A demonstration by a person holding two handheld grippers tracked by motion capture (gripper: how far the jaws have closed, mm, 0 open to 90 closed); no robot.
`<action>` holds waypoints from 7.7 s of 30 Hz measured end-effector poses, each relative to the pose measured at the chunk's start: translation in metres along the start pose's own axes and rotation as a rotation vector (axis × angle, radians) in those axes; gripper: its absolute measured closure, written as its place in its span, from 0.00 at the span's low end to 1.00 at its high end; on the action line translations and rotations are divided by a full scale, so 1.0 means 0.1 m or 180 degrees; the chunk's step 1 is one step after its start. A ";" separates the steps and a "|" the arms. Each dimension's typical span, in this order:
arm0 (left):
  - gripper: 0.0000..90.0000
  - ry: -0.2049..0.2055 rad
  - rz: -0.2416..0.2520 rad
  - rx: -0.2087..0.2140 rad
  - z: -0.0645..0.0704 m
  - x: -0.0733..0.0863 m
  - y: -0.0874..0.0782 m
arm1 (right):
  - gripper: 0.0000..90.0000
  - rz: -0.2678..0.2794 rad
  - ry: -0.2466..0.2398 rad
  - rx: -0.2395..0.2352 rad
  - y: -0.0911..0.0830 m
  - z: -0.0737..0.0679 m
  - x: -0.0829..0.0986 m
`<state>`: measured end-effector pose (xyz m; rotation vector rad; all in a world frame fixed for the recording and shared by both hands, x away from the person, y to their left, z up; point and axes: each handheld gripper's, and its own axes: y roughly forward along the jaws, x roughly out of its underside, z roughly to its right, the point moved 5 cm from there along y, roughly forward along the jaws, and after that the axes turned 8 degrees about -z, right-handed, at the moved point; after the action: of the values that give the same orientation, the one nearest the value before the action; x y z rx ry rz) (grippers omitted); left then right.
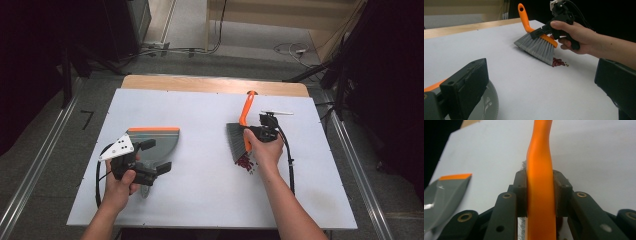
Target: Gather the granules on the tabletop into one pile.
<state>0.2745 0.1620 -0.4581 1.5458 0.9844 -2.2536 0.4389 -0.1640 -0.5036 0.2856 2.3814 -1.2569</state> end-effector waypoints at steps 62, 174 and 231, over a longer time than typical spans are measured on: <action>0.00 -0.0066 -0.0003 -0.0018 -0.03 0.04 0.00 | 0.74 -0.0621 -0.4035 0.0630 0.07 -0.30 0.05; 0.00 -0.0048 -0.0083 -0.0011 -0.01 0.05 0.05 | 0.76 -0.1081 -0.2593 0.0161 -0.60 -0.33 0.02; 0.00 -0.0052 -0.0145 -0.0012 0.00 0.09 0.11 | 0.74 -0.0562 -0.0503 0.0361 -0.23 0.10 0.10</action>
<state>0.2768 0.1551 -0.4705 1.5160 1.0288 -2.2897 0.4243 -0.1857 -0.4966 0.0081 2.2443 -1.4402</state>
